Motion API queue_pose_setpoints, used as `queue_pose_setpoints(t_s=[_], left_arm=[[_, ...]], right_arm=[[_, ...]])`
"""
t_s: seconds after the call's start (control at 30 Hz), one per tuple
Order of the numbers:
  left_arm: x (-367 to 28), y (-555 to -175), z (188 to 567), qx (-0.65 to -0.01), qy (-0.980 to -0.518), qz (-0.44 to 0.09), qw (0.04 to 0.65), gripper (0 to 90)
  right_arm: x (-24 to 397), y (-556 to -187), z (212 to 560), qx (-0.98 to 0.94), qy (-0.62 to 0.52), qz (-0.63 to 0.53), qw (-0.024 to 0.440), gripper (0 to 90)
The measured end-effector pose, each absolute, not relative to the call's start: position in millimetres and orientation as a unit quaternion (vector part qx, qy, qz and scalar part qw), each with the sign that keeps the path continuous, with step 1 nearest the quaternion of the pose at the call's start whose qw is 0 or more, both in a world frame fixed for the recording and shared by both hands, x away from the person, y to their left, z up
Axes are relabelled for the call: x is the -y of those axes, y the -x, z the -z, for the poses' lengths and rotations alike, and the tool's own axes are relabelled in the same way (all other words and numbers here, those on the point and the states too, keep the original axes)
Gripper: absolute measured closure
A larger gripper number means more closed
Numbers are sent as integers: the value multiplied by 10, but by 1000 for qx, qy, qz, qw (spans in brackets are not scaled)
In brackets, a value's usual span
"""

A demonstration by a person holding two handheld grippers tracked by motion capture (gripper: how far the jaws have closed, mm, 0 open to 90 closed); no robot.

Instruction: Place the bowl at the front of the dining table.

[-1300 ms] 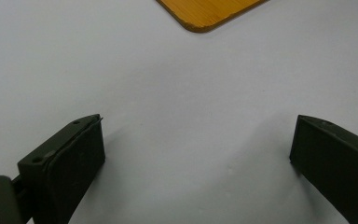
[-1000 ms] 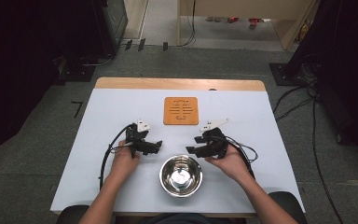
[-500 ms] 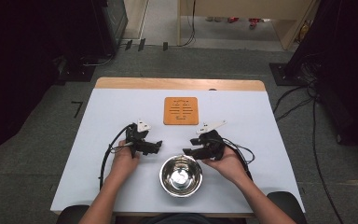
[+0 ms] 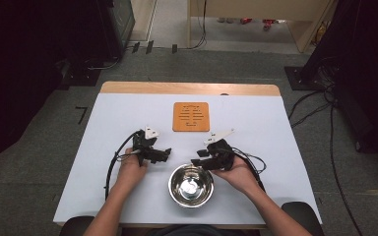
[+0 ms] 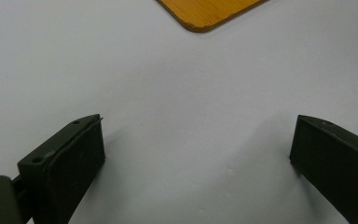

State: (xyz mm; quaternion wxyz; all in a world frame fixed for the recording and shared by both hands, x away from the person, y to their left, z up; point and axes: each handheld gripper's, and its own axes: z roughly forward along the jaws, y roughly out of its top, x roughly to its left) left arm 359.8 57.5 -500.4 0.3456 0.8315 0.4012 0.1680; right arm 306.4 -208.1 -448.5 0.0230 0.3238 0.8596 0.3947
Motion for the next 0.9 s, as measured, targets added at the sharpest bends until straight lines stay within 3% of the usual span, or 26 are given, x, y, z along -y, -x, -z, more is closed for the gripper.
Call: queue_pose_setpoints(t_s=[0.9], left_arm=[[-575,-3598,5004,-401,-831,-168,346,29]], right_arm=[[1933,-3073,4688,-885,-289,-363,-25,619]])
